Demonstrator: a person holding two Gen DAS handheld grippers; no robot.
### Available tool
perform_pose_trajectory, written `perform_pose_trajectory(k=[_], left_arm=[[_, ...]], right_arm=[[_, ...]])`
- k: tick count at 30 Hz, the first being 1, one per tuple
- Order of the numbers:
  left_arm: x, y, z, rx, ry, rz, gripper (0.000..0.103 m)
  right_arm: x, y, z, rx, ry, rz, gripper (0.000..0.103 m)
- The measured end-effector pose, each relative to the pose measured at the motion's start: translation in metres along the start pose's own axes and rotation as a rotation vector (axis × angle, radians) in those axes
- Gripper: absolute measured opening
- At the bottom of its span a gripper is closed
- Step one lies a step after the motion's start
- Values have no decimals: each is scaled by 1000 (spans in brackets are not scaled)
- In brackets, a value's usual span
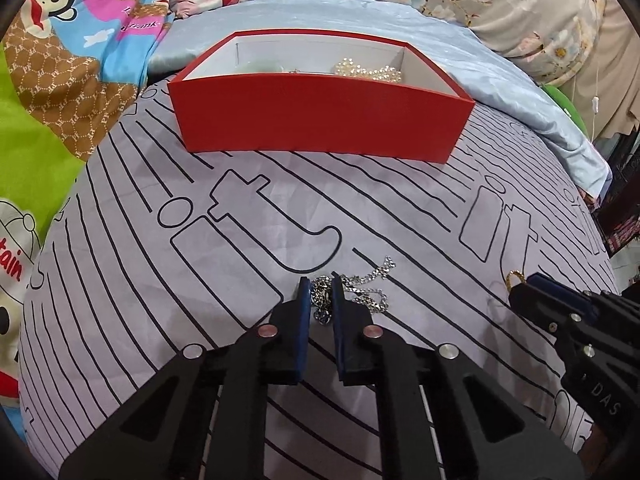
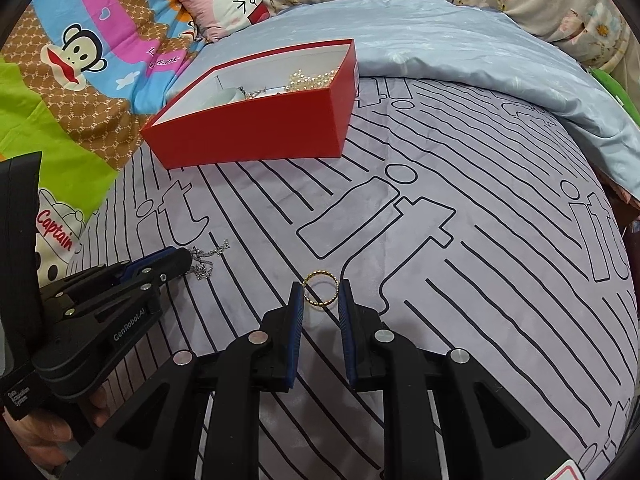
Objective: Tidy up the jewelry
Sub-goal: 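Grasp the silver chain with the left gripper while the right gripper grasps the gold ring, then carry the silver chain and gold ring with both grippers into the red box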
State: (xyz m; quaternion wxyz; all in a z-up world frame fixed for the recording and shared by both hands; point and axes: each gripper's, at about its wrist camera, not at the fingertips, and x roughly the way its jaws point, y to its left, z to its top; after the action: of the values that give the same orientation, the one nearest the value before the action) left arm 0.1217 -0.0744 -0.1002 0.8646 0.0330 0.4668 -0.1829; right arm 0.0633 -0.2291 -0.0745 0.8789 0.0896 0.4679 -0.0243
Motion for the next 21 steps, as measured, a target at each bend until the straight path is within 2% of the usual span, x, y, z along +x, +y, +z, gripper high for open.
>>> perform_pose_trajectory(k=[2, 12, 21], left_arm=[[-3, 0, 0, -9, 2, -18, 1], [-23, 10, 6, -60, -11, -66, 1], [-55, 17, 22, -69, -64, -77, 1]], right_arm=[[-1, 1, 0, -2, 0, 2, 16], [-6, 7, 3, -12, -10, 14, 16], [-12, 15, 9, -14, -18, 51, 16]])
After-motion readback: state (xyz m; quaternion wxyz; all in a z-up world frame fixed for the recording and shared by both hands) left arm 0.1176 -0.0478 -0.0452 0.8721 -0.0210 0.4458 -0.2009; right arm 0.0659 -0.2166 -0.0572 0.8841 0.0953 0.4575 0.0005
